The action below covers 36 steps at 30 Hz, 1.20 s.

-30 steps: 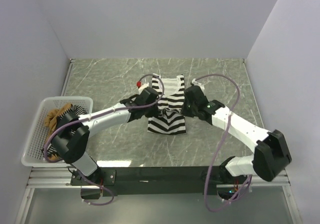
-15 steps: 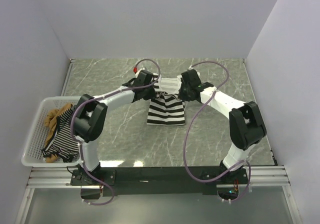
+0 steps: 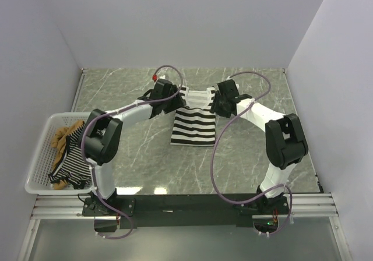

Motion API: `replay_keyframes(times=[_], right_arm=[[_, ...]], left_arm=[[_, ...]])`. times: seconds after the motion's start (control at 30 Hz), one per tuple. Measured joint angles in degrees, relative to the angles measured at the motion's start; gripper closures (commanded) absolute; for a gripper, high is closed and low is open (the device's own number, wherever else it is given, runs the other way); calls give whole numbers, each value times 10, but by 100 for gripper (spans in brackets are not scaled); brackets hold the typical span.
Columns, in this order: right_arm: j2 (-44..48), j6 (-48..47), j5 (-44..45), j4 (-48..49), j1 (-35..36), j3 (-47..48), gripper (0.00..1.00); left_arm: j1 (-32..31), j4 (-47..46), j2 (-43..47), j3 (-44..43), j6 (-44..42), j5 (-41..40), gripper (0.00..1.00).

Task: Fold and stack the tank tops
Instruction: Fold the tank top

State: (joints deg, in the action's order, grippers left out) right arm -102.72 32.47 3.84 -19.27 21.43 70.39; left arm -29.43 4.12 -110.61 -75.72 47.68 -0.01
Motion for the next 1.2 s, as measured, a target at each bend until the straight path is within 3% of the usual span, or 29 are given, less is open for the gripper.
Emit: replay_keyframes(times=[0.1, 0.3, 0.63, 0.97, 1.07, 1.2], right_arm=[[25, 1, 5, 1, -1, -16, 48], [138, 16, 12, 16, 33, -120, 65], [199, 55, 1, 43, 105, -271, 76], [214, 69, -5, 61, 114, -332, 78], [214, 69, -5, 61, 114, -333, 74], [233, 71, -4, 56, 114, -333, 62]], left_arm=[[0, 2, 42, 27, 3, -16, 46], [-6, -2, 120, 93, 27, -38, 66], [-83, -8, 131, 229, 68, -55, 81], [-98, -15, 152, 279, 103, -77, 80], [-99, -14, 159, 284, 103, -78, 73], [-100, 5, 195, 294, 101, -84, 54]])
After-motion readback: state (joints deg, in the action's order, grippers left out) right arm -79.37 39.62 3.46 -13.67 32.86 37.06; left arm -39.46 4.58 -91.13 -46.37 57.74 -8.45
